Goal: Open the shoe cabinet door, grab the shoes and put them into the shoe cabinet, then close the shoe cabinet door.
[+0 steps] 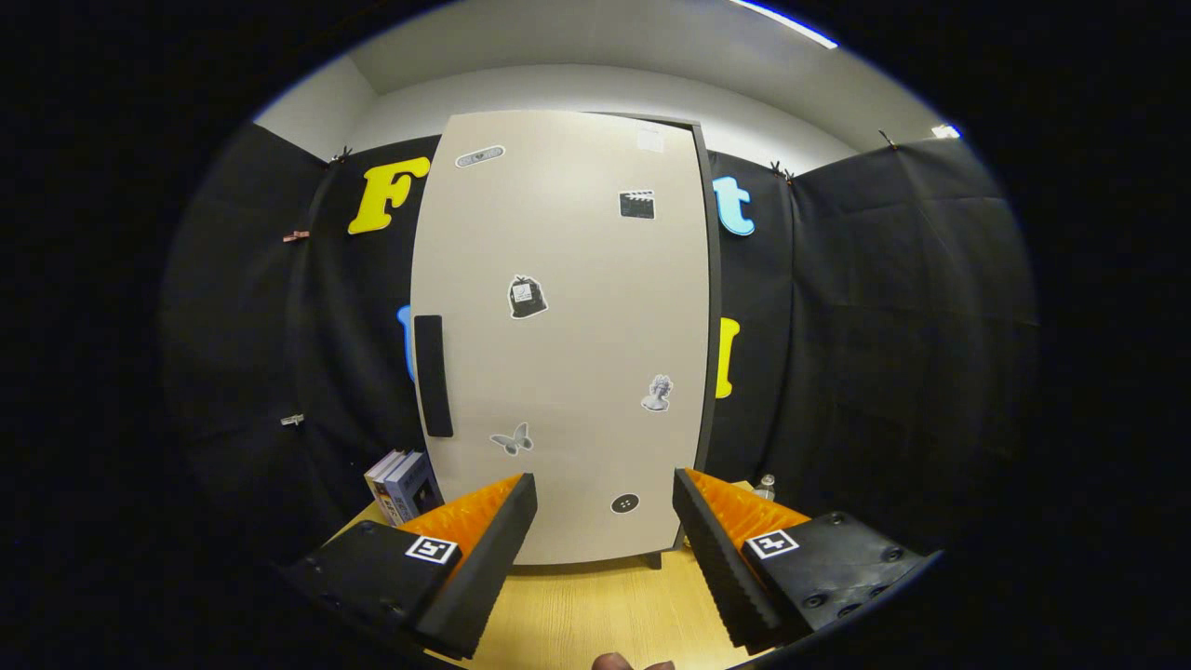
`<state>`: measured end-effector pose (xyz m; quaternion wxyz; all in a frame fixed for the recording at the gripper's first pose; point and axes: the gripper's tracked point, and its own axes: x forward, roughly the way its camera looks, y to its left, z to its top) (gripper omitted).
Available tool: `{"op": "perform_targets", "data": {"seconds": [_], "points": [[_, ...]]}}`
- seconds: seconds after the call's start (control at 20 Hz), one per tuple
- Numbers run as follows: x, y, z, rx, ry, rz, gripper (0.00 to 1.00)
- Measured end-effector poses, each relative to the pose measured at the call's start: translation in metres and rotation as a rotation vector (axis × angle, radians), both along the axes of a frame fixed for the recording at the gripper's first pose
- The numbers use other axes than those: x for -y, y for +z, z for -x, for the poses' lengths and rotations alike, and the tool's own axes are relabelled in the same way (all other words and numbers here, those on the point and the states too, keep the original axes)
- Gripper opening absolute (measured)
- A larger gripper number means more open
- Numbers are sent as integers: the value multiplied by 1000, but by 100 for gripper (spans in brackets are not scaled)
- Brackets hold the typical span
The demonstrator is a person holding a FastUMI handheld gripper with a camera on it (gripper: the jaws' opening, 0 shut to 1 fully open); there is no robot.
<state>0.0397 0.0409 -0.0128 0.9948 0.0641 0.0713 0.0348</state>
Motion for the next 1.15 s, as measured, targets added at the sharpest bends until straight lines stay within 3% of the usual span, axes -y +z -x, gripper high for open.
{"op": "perform_targets", "data": {"seconds": [1.15], "points": [[7,0,-2,-2,-12,-6,97]]}}
